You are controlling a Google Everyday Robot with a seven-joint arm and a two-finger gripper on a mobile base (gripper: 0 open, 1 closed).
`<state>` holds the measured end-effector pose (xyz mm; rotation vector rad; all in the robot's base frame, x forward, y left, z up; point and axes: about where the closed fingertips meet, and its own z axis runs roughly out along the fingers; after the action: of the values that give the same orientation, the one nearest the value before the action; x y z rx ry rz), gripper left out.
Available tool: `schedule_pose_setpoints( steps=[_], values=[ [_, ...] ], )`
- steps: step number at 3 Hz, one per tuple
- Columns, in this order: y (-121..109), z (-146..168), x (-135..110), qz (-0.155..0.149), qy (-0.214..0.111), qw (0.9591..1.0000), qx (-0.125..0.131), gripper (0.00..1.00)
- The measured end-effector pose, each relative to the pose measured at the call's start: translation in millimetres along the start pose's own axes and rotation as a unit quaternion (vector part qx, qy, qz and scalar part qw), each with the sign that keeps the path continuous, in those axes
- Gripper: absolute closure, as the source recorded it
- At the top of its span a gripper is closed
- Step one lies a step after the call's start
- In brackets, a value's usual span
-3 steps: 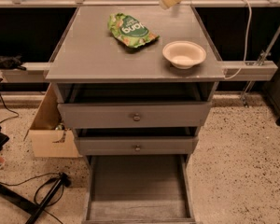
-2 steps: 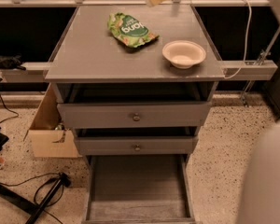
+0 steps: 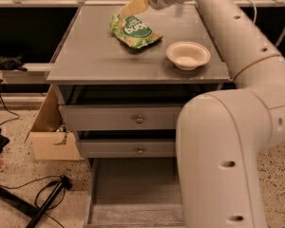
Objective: Place green rice chip bag into bottom drawer
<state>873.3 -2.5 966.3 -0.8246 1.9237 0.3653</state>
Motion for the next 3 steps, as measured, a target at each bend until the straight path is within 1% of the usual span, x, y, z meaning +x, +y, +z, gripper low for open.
schedule_pose_setpoints(
  steps=[1,2,3],
  values=[
    [-0.5,52.9,19.4,0.003,0.025,0.9997,0.006,0.0],
    [-1.7,100.5,51.3,0.004,0.064,0.9978,0.016,0.0],
    [1.0,125.0,75.8,0.011,0.088,0.996,0.011,0.03]
  ],
)
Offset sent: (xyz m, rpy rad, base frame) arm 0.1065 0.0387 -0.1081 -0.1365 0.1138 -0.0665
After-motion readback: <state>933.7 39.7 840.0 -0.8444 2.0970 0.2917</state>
